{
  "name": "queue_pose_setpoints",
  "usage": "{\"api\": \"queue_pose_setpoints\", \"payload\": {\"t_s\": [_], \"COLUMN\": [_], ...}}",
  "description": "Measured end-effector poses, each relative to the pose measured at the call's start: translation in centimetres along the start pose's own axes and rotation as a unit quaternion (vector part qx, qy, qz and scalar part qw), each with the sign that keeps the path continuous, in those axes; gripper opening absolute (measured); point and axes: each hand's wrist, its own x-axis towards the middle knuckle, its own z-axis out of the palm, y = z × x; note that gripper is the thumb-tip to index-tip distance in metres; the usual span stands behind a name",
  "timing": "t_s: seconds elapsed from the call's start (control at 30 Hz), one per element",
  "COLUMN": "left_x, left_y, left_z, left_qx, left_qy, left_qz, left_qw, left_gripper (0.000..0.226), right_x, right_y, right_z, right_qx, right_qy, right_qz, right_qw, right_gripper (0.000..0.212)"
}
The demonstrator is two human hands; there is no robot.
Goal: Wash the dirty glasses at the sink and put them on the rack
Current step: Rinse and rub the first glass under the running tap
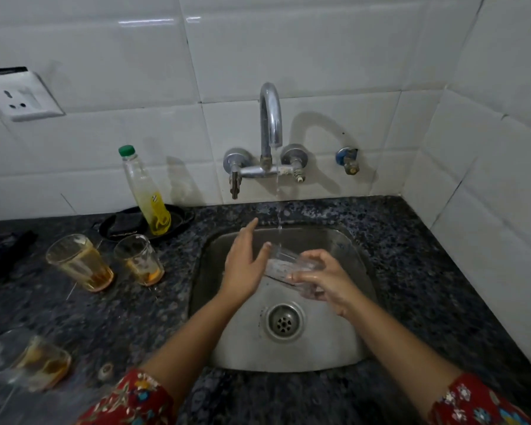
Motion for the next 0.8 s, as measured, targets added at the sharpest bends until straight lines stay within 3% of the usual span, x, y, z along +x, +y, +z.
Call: {"api": "queue_pose_setpoints", "payload": {"t_s": [0.1,0.27,0.43,0.53,0.67,0.73,0.8], "left_x": [-1.5,-3.4,-4.3,-4.9,-5.2,-4.9,-4.1], "left_y": [-0.2,1.0,0.9,0.6,0.8,1.1,1.3], "left_z": [1.2,2.8,3.4,3.5,2.9,1.9,0.0], "left_qx": [0.017,-0.025,-0.049,-0.052,-0.078,-0.110,-0.170], "left_qy": [0.001,-0.001,0.012,0.012,0.029,0.039,0.050], "left_qz": [0.011,-0.046,-0.074,-0.093,-0.115,-0.118,-0.140], "left_qw": [1.000,0.999,0.996,0.994,0.990,0.986,0.974], "left_gripper": [0.052,0.039,0.034,0.034,0.034,0.034,0.031], "right_x": [-0.3,0.1,-0.8,-1.3,-1.1,-1.0,-0.9], "right_y": [-0.8,-1.8,-2.3,-1.3,-0.1,-0.3,-1.2], "right_z": [-0.8,-1.1,-1.1,-1.0,-1.1,-0.7,0.1], "right_qx": [0.003,-0.076,-0.261,-0.323,-0.263,-0.153,0.005], "right_qy": [0.034,0.071,0.094,0.091,0.113,0.118,0.105], "right_qz": [-0.042,-0.156,-0.259,-0.275,-0.255,-0.211,-0.156], "right_qw": [0.999,0.982,0.925,0.901,0.924,0.958,0.982], "right_gripper": [0.062,0.076,0.072,0.075,0.074,0.073,0.054]}}
